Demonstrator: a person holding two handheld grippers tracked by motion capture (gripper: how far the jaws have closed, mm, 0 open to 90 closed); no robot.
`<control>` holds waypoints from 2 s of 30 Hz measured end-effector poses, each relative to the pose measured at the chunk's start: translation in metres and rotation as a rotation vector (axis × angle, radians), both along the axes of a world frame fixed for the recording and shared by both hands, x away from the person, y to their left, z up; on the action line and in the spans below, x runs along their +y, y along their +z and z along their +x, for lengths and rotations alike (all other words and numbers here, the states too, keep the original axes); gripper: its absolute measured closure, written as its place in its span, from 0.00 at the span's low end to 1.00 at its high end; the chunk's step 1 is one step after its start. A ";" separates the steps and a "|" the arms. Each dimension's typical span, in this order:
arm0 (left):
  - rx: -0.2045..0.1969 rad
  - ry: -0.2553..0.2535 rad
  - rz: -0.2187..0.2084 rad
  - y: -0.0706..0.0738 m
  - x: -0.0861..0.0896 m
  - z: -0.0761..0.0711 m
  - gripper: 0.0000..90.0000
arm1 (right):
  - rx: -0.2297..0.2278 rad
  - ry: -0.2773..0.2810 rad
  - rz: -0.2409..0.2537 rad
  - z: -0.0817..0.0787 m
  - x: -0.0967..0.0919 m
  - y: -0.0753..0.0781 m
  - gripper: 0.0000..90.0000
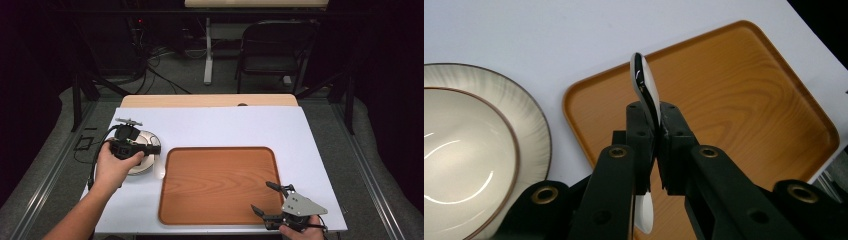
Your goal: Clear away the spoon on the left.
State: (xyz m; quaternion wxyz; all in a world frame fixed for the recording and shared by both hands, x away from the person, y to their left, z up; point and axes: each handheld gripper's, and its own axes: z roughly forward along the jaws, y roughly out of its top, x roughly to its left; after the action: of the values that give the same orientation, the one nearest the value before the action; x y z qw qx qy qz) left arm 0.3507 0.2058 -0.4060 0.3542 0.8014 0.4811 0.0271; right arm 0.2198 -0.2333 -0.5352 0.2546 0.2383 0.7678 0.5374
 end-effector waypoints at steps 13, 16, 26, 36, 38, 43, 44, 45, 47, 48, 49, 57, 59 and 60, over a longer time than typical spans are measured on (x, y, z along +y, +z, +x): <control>0.055 -0.085 0.004 -0.009 -0.029 0.002 0.95 | 0.003 -0.001 0.002 0.000 0.000 0.000 0.20; 0.063 -0.105 0.001 -0.010 -0.036 0.002 0.95 | 0.001 -0.001 0.001 0.000 -0.001 0.000 0.20; 0.108 -0.163 -0.012 -0.021 -0.056 0.003 0.95 | -0.001 -0.001 0.002 0.000 -0.001 0.000 0.19; 0.152 -0.194 -0.011 -0.038 -0.070 0.003 0.95 | 0.000 0.000 0.004 0.000 -0.001 0.000 0.19; 0.161 -0.200 -0.009 -0.042 -0.073 0.003 0.95 | -0.001 0.000 0.004 0.000 -0.001 0.000 0.20; 0.188 -0.202 -0.015 -0.051 -0.075 0.004 0.95 | 0.000 0.000 0.005 0.000 -0.001 0.000 0.20; 0.194 -0.203 -0.017 -0.053 -0.075 0.005 0.95 | 0.000 0.000 0.005 0.000 -0.001 0.000 0.20; 0.200 -0.198 -0.019 -0.055 -0.076 0.005 0.95 | -0.001 0.000 0.004 0.000 -0.001 0.000 0.20; 0.203 -0.194 -0.020 -0.058 -0.076 0.006 0.95 | -0.002 0.000 0.003 0.000 -0.001 0.001 0.20; 0.208 -0.193 -0.025 -0.059 -0.076 0.007 0.95 | -0.002 0.000 0.003 0.000 -0.001 0.001 0.20; 0.217 -0.192 -0.033 -0.061 -0.076 0.008 0.95 | -0.002 0.000 0.004 0.000 -0.001 0.000 0.20; 0.255 -0.184 -0.043 -0.074 -0.079 0.014 0.95 | -0.002 0.000 0.002 0.000 -0.001 0.001 0.20; 0.262 -0.173 -0.051 -0.077 -0.079 0.015 0.95 | -0.003 -0.001 0.002 0.000 -0.001 0.001 0.20; 0.269 -0.168 -0.057 -0.079 -0.079 0.016 0.95 | -0.003 0.000 0.003 0.000 -0.001 0.001 0.20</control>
State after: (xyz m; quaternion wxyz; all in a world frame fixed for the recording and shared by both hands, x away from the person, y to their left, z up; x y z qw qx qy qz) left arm 0.3670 0.1267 -0.4850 0.3102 0.8249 0.4561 -0.1237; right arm 0.2195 -0.2341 -0.5345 0.2552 0.2378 0.7668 0.5388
